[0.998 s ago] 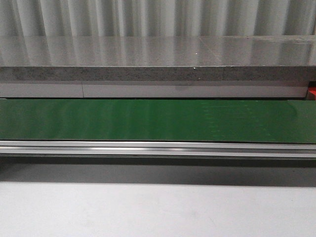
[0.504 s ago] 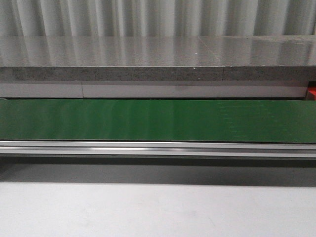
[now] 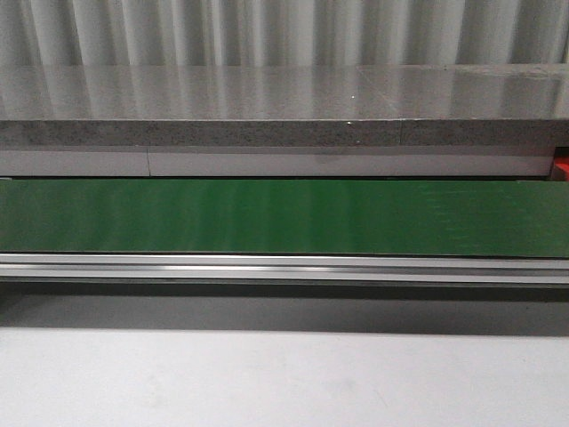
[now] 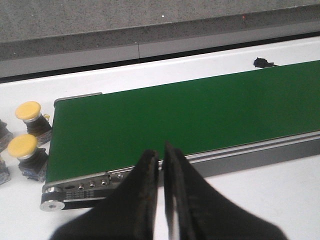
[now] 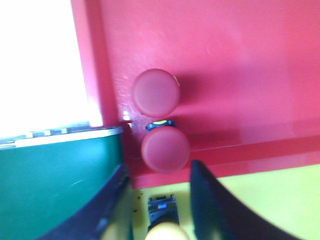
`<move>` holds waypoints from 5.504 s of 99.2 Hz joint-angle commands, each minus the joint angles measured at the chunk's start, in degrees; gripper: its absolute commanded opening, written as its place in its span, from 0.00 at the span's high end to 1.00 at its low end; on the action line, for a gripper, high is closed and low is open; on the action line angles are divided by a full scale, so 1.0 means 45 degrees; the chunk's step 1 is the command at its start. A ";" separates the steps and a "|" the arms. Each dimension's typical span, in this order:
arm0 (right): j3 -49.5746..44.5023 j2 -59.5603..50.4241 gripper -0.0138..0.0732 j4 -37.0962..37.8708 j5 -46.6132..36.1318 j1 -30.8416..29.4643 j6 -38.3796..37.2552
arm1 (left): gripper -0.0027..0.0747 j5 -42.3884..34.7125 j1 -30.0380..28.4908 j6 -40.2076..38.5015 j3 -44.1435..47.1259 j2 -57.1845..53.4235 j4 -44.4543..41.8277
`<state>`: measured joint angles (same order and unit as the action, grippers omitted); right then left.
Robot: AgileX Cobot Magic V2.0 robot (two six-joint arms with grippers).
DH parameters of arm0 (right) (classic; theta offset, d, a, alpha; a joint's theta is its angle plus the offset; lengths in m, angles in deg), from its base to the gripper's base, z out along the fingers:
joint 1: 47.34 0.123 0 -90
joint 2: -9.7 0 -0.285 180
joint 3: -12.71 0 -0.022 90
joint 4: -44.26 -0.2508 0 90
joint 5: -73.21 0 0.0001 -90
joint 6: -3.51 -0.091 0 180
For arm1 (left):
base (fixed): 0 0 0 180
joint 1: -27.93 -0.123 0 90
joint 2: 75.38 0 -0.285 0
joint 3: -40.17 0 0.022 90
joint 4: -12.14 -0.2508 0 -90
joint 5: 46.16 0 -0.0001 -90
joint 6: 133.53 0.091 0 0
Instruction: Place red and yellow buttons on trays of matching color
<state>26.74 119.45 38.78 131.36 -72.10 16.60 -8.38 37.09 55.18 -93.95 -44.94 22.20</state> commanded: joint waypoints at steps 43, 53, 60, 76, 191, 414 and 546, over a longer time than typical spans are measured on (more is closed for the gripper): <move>-0.4081 -0.5763 0.92 -0.0316 -0.1837 0.3389 -0.0068 | 0.97 -0.1008 0.0111 -0.0029 -0.0331 0.0155 0.0214; -0.5000 -0.6668 0.92 -0.0316 -0.2289 0.4293 -0.0068 | 0.97 -0.1008 0.0111 -0.0029 -0.0331 0.0155 0.0214; -0.5710 -0.7368 0.92 -0.0316 -0.2902 0.4769 -0.0056 | 0.97 -0.1008 0.0111 -0.0029 -0.0331 0.0155 0.0214; -0.7476 -0.9166 0.92 -0.0316 -0.3813 0.5624 -0.0056 | 0.97 -0.1008 0.0111 -0.0029 -0.0331 0.0155 0.0214; -1.4417 -2.2022 0.92 -0.0316 -0.3885 0.6584 -0.0056 | 0.97 -0.1124 -0.0287 -0.1415 -0.2191 0.2914 -0.1236; -1.4442 -2.2022 0.92 -0.0316 -0.3887 0.6584 -0.0056 | 0.82 0.2438 -0.6263 -0.6667 -0.9998 1.8236 0.0669; -1.4441 -2.2022 0.92 -0.0316 -0.3936 0.6584 -0.0056 | 0.69 0.5122 -0.4491 0.1007 -0.9998 1.5993 0.0179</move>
<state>-39.55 19.67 37.49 118.11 -42.50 16.33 15.64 16.50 59.32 -137.29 29.09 22.34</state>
